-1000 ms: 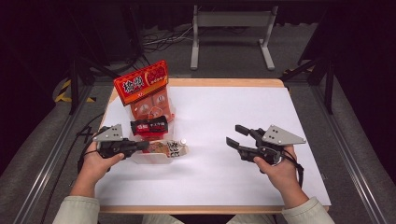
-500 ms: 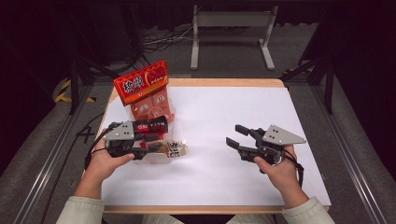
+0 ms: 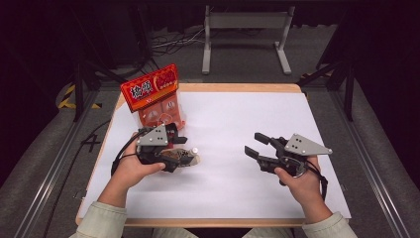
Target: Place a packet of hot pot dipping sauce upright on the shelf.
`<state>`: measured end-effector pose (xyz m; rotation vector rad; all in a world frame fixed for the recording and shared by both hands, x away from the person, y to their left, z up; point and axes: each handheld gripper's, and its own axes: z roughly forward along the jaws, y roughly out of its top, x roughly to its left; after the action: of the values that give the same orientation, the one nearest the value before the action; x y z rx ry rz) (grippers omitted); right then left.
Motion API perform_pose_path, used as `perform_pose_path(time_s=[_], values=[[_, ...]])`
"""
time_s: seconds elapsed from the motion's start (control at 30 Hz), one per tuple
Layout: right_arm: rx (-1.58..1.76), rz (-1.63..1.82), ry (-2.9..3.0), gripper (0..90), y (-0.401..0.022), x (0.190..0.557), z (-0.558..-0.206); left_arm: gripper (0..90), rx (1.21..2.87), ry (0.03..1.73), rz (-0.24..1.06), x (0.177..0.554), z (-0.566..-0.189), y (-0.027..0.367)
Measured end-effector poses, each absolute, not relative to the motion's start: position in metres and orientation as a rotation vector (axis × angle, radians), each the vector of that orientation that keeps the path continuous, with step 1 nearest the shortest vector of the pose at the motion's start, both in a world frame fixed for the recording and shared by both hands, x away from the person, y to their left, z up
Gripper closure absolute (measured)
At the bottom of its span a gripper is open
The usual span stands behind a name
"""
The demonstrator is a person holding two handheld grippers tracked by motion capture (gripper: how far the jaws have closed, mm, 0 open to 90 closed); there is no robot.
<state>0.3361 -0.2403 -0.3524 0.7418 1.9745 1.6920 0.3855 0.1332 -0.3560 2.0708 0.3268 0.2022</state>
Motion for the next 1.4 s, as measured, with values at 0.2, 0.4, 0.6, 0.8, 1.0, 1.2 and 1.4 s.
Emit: perform_pose_path(time_s=[0.2, 0.4, 0.6, 0.8, 1.0, 1.2, 1.4], values=[[0.746, 1.693, 1.966, 42.1, -0.244, 0.335, -0.351, 34.9, 2.114, 0.354, 0.205, 0.392, -0.363, 0.116], [0.742, 1.697, 1.963, 42.1, -0.244, 0.335, -0.35, 48.4, 2.151, 0.372, 0.219, 0.395, -0.367, 0.109], [0.747, 1.698, 1.961, 42.1, -0.245, 0.335, -0.349, 70.2, 2.145, 0.351, 0.252, 0.393, -0.364, 0.113], [0.749, 1.697, 1.965, 42.1, -0.244, 0.336, -0.35, 70.8, 2.032, 0.412, 0.261, 0.391, -0.354, 0.134], [0.744, 1.704, 1.973, 42.1, -0.241, 0.339, -0.351, 70.7, 1.88, 0.519, 0.3, 0.379, -0.347, 0.183], [0.729, 1.713, 1.992, 41.8, -0.233, 0.343, -0.353, 70.4, 1.864, 0.654, 0.357, 0.367, -0.35, 0.225], [0.72, 1.724, 2.002, 41.4, -0.228, 0.345, -0.352, 70.0, 1.861, 0.715, 0.37, 0.364, -0.354, 0.242]])
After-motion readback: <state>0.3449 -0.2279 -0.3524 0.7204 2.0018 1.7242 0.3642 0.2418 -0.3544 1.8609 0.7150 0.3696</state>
